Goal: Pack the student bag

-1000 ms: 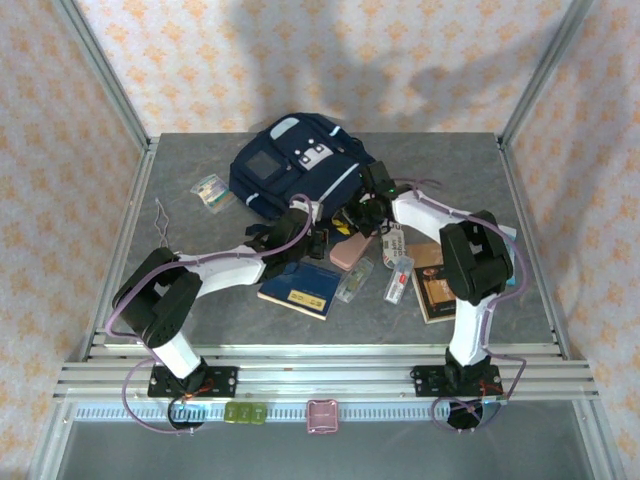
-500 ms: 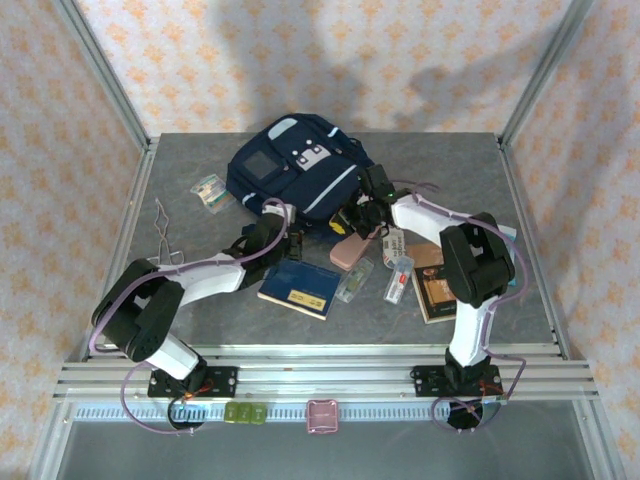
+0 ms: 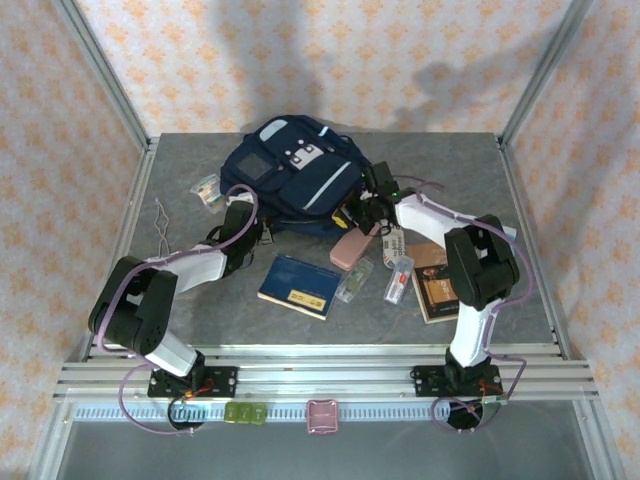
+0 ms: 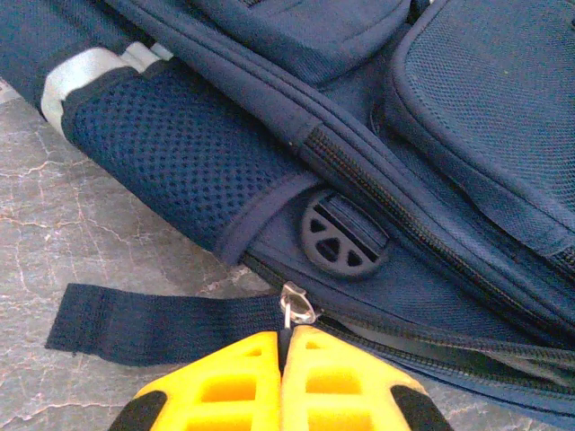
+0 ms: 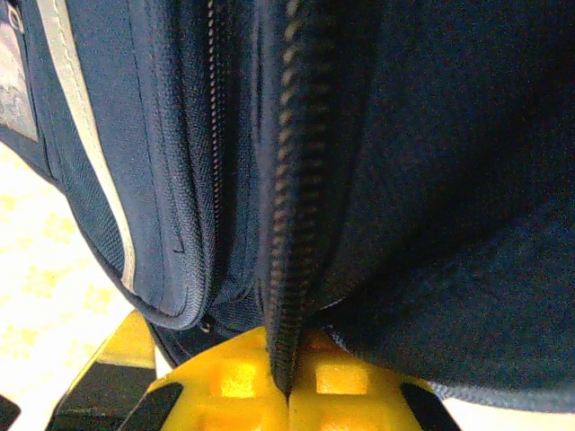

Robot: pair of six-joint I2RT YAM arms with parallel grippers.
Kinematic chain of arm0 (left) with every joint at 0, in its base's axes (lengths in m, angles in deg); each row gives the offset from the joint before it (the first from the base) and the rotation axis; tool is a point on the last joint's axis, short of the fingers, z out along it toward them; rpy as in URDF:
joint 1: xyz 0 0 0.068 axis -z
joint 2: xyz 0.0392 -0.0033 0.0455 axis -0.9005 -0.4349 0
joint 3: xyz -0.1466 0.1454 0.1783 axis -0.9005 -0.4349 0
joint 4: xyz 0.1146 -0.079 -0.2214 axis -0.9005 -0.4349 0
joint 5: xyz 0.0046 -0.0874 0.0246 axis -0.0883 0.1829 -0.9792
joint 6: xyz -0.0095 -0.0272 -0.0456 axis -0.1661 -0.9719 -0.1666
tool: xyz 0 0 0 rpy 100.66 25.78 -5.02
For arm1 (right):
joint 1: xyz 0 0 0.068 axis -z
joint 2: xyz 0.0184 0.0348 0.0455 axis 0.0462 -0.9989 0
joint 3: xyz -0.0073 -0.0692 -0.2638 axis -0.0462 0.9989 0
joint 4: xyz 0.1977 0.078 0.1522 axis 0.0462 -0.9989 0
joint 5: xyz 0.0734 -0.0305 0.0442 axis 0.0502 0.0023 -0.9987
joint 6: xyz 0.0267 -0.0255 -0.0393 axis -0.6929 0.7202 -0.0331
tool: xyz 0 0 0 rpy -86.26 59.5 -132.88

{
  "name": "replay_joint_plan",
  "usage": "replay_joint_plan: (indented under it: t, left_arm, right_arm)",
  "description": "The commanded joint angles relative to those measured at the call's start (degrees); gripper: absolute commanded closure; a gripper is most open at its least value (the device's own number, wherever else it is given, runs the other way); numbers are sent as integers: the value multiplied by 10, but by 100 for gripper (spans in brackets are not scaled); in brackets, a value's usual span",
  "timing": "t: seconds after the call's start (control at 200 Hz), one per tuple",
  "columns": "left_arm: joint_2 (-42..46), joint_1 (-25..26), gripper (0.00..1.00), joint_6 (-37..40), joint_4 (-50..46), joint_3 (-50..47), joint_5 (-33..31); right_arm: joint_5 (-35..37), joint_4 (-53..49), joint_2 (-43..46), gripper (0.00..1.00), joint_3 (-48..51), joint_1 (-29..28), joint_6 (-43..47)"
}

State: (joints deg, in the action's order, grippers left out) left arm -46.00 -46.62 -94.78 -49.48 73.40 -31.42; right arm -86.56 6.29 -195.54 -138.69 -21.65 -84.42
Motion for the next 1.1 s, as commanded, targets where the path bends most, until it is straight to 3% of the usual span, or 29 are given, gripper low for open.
replay_joint_plan:
  t: [0.0, 0.315, 0.38, 0.455, 0.516, 0.591, 0.791, 0.956, 1.096]
  left_arm:
    - [2, -15, 100, -5, -24, 7, -67]
    - [-14, -15, 100, -7, -45, 41, -77]
    - [-12, -16, 87, -7, -53, 44, -75]
    - [0, -15, 63, -9, -60, 43, -62]
    - [20, -14, 56, -11, -56, 34, -49]
    - [56, -13, 51, -13, -51, 18, -35]
    - [143, -11, 47, -28, -84, -1, 25]
    - [197, 8, 46, -54, -120, -40, 60]
    - [238, 67, 47, -90, -169, -81, 45]
  right_arm:
    - [69, 21, 1, 100, -30, 25, 25]
    - [68, -9, -97, 100, -145, 23, 62]
    - [60, -5, -98, 100, -140, 18, 67]
    - [52, -22, -96, 82, -144, 15, 88]
    - [69, -36, -81, 67, -142, 15, 113]
    - [103, -45, -45, 57, -128, 15, 143]
    - [146, -64, 41, 52, -99, 16, 209]
    - [87, -33, 85, 53, -42, -3, 263]
    - [41, -8, 94, 54, 8, -31, 290]
